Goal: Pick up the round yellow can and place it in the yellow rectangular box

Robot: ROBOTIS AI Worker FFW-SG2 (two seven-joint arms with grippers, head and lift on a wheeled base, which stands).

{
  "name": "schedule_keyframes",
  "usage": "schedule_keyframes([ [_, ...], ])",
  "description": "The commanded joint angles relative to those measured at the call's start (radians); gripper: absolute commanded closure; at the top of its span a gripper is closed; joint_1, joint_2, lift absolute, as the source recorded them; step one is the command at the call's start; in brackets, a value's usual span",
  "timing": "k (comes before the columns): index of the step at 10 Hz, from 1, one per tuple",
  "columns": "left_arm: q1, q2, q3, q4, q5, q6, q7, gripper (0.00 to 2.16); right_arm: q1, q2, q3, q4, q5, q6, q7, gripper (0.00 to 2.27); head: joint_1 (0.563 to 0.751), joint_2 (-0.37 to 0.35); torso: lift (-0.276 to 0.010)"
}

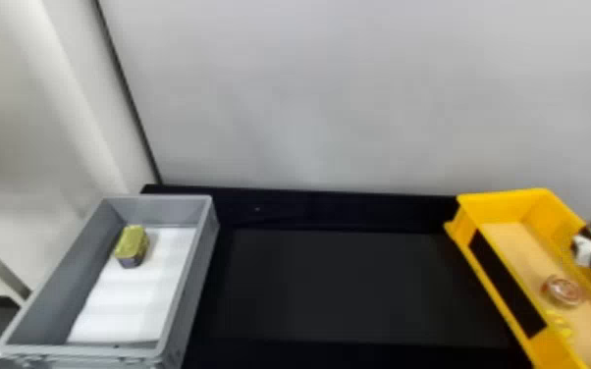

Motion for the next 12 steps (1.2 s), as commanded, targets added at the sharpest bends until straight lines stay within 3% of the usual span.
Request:
schedule_keyframes([
  [1, 0.001, -0.003, 0.004, 0.000, 0.000, 0.000, 0.000, 0.03, 0.044, 0.001, -0.086, -0.110, -0.003, -0.111, -0.003, 0.17, 0.694, 0.014, -0.067],
  [5, 0.001, -0.003, 0.007, -0.004, 0.000, 0.000, 0.000, 0.03, 0.058, -0.004, -0.215, -0.274, 0.002, -0.200, -0.029, 0.17, 0.694, 0.014, -0.067],
  [8, 0.003, -0.003, 0.019, -0.005, 0.000, 0.000, 0.000, 0.03, 0.058, -0.011, -0.241, -0.327, 0.014, -0.245, -0.112, 0.17, 0.694, 0.014, -0.067],
  [10, 0.003, -0.003, 0.029, -0.005, 0.003, -0.002, 0.000, 0.03, 0.041, -0.041, -0.252, -0.365, -0.018, -0.268, -0.122, 0.17, 0.694, 0.014, -0.067],
  [12, 0.004, -0.003, 0.035, -0.005, 0.006, -0.005, 0.000, 0.03, 0.027, -0.096, -0.256, -0.417, -0.063, -0.268, -0.122, 0.17, 0.694, 0.014, -0.067],
])
